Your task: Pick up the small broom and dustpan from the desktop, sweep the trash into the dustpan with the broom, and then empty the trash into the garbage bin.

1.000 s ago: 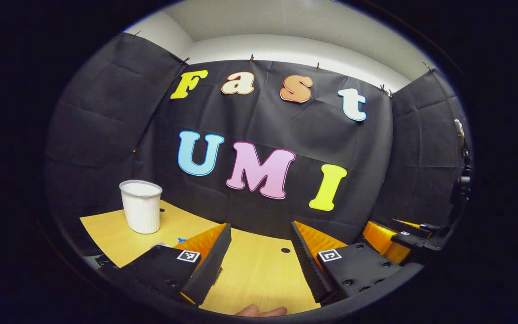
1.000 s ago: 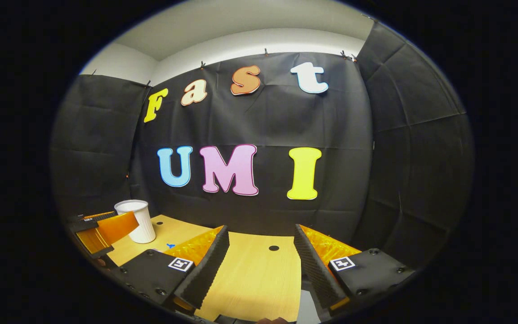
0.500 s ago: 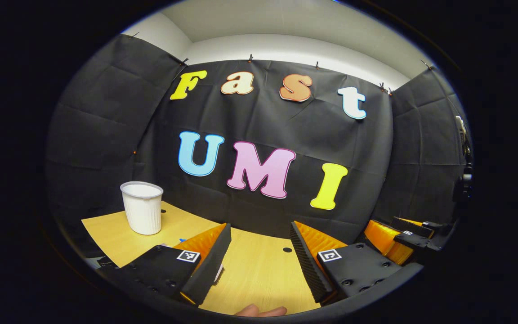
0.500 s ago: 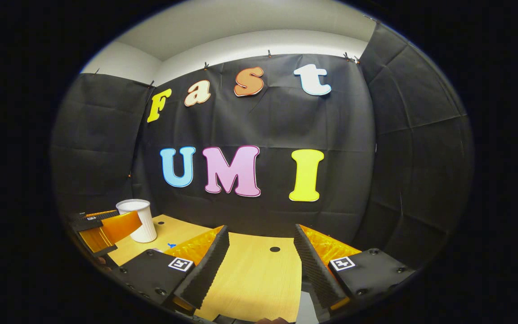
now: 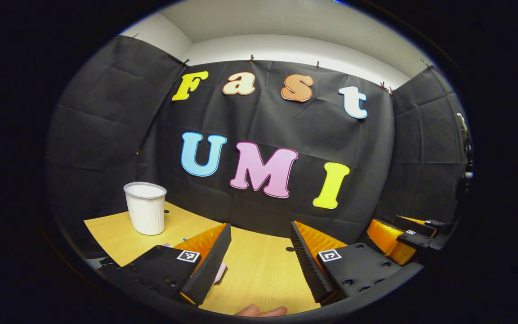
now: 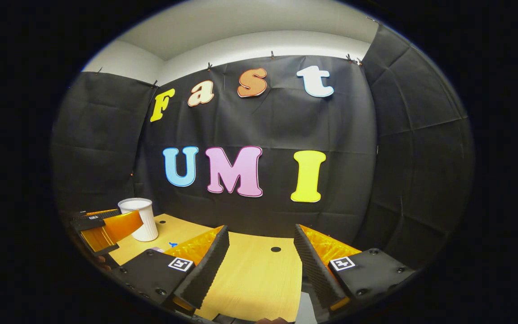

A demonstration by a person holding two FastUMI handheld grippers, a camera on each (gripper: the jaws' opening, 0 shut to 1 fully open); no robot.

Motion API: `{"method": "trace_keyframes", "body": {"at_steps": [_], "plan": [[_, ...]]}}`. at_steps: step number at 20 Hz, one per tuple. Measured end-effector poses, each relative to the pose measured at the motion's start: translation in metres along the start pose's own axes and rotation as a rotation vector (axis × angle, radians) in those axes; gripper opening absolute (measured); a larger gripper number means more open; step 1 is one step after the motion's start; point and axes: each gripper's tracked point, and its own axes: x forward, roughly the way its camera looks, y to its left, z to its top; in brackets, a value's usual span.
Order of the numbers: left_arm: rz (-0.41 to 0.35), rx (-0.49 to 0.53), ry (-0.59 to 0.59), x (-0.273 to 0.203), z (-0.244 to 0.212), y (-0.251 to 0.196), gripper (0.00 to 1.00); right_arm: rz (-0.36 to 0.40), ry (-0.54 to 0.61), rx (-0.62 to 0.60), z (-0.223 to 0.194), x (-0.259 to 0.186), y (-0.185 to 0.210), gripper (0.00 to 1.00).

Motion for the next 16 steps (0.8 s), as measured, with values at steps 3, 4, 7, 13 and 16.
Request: {"method": "trace_keyframes", "body": {"at_steps": [3,4,7,13,16], "plan": [[0.003,0.0,-0.007,-0.003,0.001,0.0,0.78,0.0,0.0,0.003,0.001,-0.002,0.0,0.91],[0.004,0.002,-0.009,-0.004,0.003,0.001,0.78,0.0,-0.001,0.004,0.0,-0.003,0.0,0.94],[0.006,0.008,-0.009,-0.007,0.001,0.002,0.78,0.0,-0.002,0.002,0.001,-0.005,0.001,0.91],[0.01,0.016,-0.002,-0.011,0.0,0.006,0.78,0.004,-0.001,-0.003,0.001,-0.009,0.007,0.94],[0.014,0.02,-0.005,-0.014,0.001,0.01,0.78,0.008,0.0,-0.006,0.0,-0.009,0.01,0.91]]}}
